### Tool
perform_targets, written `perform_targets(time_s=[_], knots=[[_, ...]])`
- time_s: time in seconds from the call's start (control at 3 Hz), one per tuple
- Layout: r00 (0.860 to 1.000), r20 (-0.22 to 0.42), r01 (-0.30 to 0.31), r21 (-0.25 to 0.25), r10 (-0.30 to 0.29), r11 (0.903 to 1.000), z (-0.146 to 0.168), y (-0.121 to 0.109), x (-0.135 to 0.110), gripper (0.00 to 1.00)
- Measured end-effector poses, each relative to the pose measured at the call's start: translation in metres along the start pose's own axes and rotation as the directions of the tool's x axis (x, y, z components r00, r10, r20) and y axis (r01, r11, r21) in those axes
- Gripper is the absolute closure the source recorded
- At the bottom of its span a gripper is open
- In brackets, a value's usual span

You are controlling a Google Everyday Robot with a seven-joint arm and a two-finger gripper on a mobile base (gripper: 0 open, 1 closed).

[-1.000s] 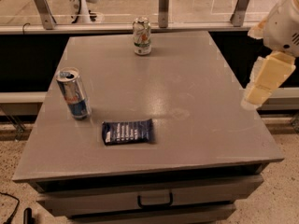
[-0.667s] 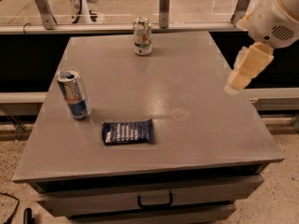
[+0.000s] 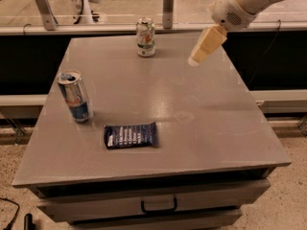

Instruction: Knock 7up can over

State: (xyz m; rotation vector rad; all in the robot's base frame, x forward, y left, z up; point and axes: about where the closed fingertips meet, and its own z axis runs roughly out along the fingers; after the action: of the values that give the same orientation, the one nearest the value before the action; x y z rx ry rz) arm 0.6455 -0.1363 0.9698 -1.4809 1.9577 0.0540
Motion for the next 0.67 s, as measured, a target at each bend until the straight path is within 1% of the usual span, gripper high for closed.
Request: perform_targets(time_s=[0.33, 0.67], knots=[[0.995, 0.087, -0.057, -0.003, 0.057, 0.9984, 0.047, -0.032, -0.024, 0.0], [0.978, 0.157, -0.136, -0.012, 0.136, 0.9906, 0.089, -0.052, -0.039, 0.0]])
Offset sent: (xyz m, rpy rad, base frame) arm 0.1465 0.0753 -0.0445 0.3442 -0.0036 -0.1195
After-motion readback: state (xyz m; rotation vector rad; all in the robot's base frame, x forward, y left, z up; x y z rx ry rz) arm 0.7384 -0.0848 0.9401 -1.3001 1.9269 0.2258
